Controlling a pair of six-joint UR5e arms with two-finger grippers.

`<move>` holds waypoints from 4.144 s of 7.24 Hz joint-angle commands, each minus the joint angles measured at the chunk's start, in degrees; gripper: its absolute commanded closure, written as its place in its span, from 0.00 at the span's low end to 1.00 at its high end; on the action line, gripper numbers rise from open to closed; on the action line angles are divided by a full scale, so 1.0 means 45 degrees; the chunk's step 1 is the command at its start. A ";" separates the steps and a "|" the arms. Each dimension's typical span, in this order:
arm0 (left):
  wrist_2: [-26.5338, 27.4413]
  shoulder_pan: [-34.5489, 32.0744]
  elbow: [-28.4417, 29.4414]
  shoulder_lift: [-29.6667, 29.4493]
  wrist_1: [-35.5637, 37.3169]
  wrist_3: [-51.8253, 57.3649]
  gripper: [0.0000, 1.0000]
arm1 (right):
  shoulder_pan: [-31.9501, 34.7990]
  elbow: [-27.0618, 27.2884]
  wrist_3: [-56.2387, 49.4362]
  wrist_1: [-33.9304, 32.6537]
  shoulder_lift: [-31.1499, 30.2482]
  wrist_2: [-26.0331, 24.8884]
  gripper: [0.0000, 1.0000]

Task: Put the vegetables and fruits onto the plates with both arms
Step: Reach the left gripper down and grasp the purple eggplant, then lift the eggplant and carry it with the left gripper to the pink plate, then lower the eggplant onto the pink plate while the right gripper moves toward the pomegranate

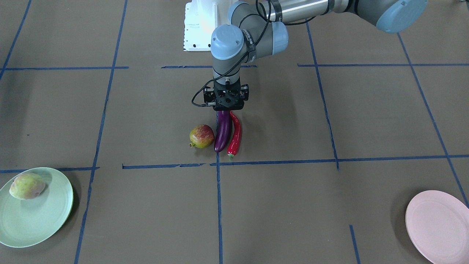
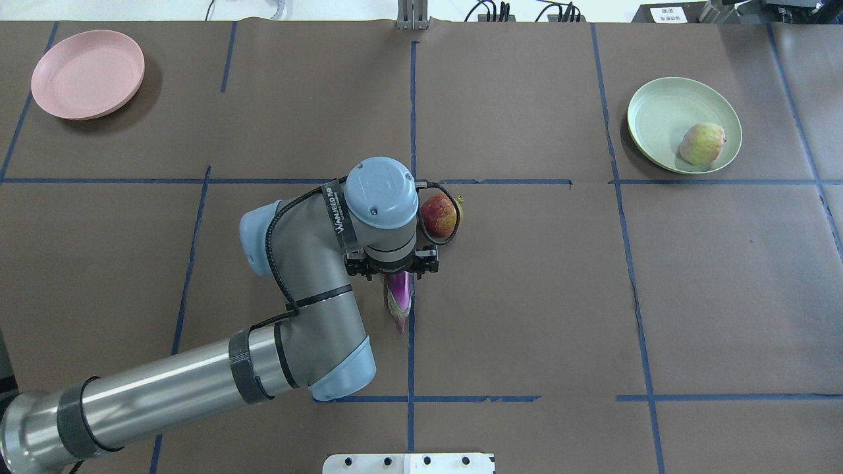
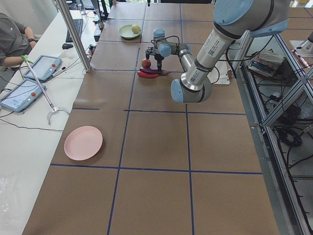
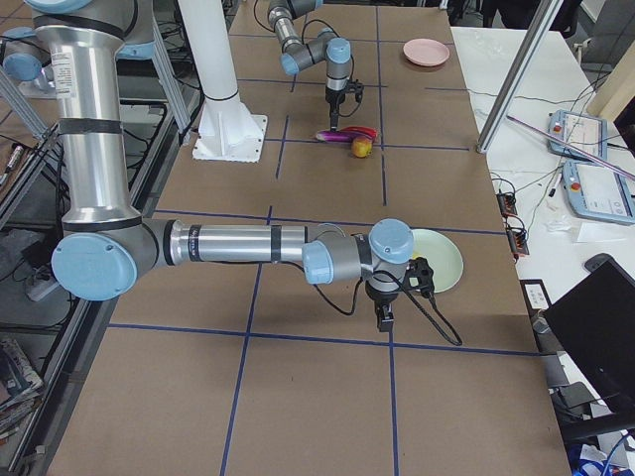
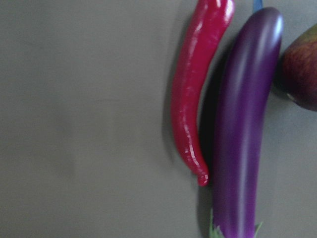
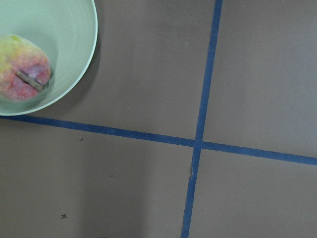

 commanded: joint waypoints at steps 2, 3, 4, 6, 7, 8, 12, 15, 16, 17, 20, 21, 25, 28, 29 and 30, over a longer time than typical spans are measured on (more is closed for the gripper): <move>0.0212 0.0139 0.0277 -0.0063 -0.0002 0.0047 0.46 | 0.0009 0.0007 0.0000 -0.0016 -0.0019 0.0020 0.00; 0.0212 0.0120 0.0277 -0.0063 0.0017 0.0028 0.78 | 0.0009 0.0007 0.0000 -0.0016 0.0000 0.0020 0.00; 0.0212 0.0004 0.0103 -0.0063 0.0017 0.0028 0.93 | -0.0011 0.0026 0.0000 0.0004 0.0000 0.0020 0.00; 0.0095 -0.1143 -0.1355 0.0556 0.0037 0.0066 0.95 | -0.0030 0.0045 0.0019 0.0004 0.0020 0.0020 0.00; -0.0273 -0.2271 -0.1924 0.1123 0.0018 0.0125 0.95 | -0.0050 0.0046 0.0116 0.0023 0.0039 0.0020 0.00; -0.1127 -0.3655 -0.1872 0.1360 -0.0195 0.0145 0.94 | -0.0050 0.0065 0.0195 0.0043 0.0039 0.0020 0.00; -0.2366 -0.8658 0.3754 0.1305 -0.0507 0.7620 0.94 | -0.0128 0.0065 0.0215 0.0082 0.0098 0.0039 0.00; -0.2328 -0.9917 1.0125 0.1246 -0.6511 1.0041 0.92 | -0.0206 0.0065 0.0215 0.0121 0.0137 0.0000 0.00; -0.2308 -1.0112 1.0314 0.1304 -0.6506 1.1033 0.53 | -0.0206 0.0065 0.0215 0.0121 0.0156 0.0000 0.00; -0.2308 -1.0346 1.0374 0.1343 -0.6525 1.2377 0.01 | -0.0225 0.0065 0.0215 0.0121 0.0176 0.0000 0.00; -0.3783 -1.1227 1.0258 0.1616 -0.6428 1.4813 0.00 | -0.0690 0.0336 0.0370 0.0180 0.0176 0.0253 0.00; -0.3985 -1.1247 1.0199 0.1733 -0.6428 1.4813 0.00 | -0.1681 0.0861 0.1164 0.0180 0.0679 0.0235 0.00; -0.4260 -1.1247 0.9498 0.1851 -0.6428 1.4347 0.00 | -0.5646 0.1374 0.7505 0.0024 0.3877 -0.0466 0.00; -0.6146 -1.1013 0.7742 0.2514 -0.6447 1.1443 0.00 | -0.8305 0.0364 1.1494 -0.0035 0.6710 -0.2690 0.00; -0.6349 -1.0974 0.6984 0.2709 -0.6428 1.0544 0.00 | -0.8737 -0.0493 1.2277 -0.0035 0.7724 -0.3005 0.00; -0.6351 -1.0626 0.6203 0.3001 -0.6447 0.9743 0.00 | -0.9321 -0.1043 1.2614 -0.0151 0.8431 -0.3646 0.00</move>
